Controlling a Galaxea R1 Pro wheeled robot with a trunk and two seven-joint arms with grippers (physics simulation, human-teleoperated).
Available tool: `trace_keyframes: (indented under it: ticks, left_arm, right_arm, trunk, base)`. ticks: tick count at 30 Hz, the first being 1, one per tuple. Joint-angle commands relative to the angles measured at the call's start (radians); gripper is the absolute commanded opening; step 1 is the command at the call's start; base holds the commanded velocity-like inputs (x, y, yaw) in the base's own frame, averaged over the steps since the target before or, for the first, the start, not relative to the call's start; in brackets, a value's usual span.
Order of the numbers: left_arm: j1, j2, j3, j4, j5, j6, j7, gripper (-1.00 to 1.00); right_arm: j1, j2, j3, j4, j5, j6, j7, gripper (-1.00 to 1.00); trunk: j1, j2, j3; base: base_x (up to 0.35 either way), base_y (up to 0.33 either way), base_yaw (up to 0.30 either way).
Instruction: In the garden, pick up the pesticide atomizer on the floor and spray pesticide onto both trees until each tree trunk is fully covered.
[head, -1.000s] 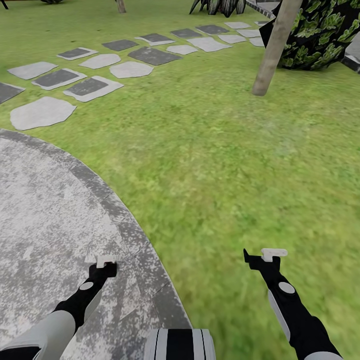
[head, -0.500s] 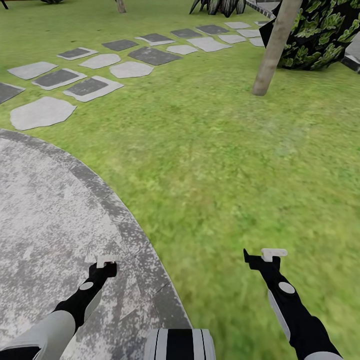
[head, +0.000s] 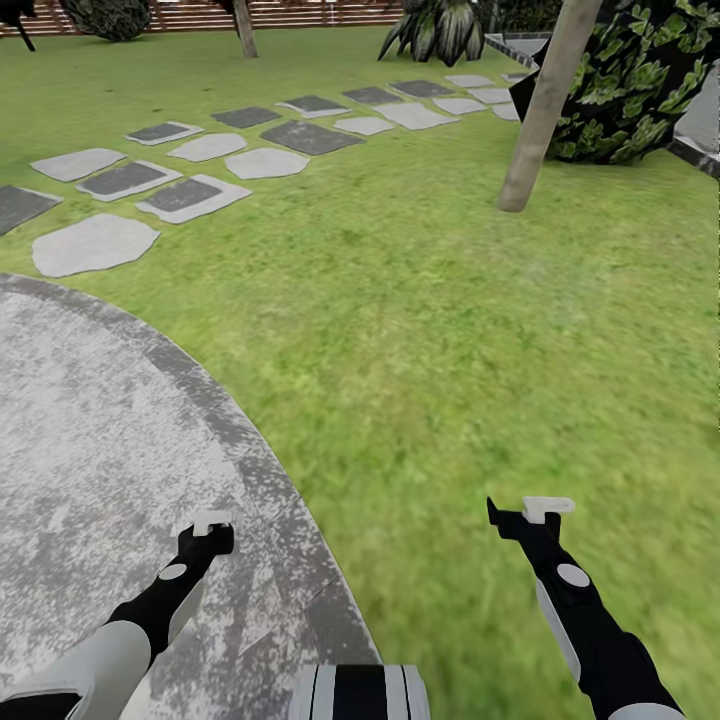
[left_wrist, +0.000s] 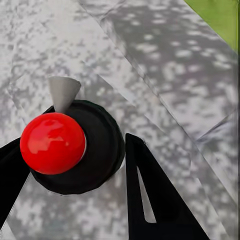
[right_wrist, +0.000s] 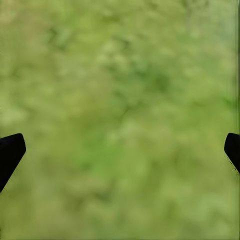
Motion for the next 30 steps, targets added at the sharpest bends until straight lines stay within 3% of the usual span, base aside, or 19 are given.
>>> trace_keyframes:
  ticks: [1,15,16,19,21,27,30]
  left_arm:
    - [0.0,0.0,0.002,0.001,0.002,-0.003,0.0,-1.0]
    - [0.0,0.002,0.006,0.001,0.008,-0.002,-0.004,-1.0]
    - [0.024,0.029,0.008,0.002,0.007,0.002,0.005,-1.0]
    - [0.051,0.041,0.009,0.002,0.009,0.002,0.007,-1.0]
    - [0.096,0.045,0.009,-0.002,0.011,-0.001,0.008,-1.0]
    - [0.177,0.046,0.011,-0.006,0.017,-0.01,0.009,-1.0]
    - [0.216,0.046,0.02,-0.003,0.045,-0.053,0.009,-1.0]
  right_arm:
    - [0.0,0.0,0.001,-0.001,0.001,0.004,0.0,1.0]
    - [0.0,0.001,0.001,-0.004,0.0,-0.001,0.0,1.0]
    - [0.002,-0.011,-0.002,0.028,0.002,-0.045,0.0,1.0]
    - [0.015,-0.029,-0.003,0.086,0.002,-0.108,0.001,1.0]
    - [0.049,-0.043,-0.003,0.174,0.002,-0.19,0.0,1.0]
    - [0.103,-0.05,-0.003,0.354,0.0,-0.359,-0.002,1.0]
    - [0.114,-0.05,-0.003,0.455,-0.002,-0.43,-0.003,1.0]
  trunk:
    - [-0.001,0.0,0.003]
    - [-0.007,0.003,0.058]
    - [-0.007,0.004,0.063]
    - [-0.009,0.004,0.079]
    - [-0.01,0.005,0.09]
    - [-0.012,0.006,0.122]
    - [-0.014,0.007,0.138]
  base:
    - [0.0,0.0,0.0]
    - [0.0,0.0,0.0]
    - [0.0,0.0,-0.073]
    - [0.0,0.0,-0.079]
    - [0.0,0.0,-0.083]
    - [0.0,0.0,-0.084]
    - [0.0,0.0,-0.085]
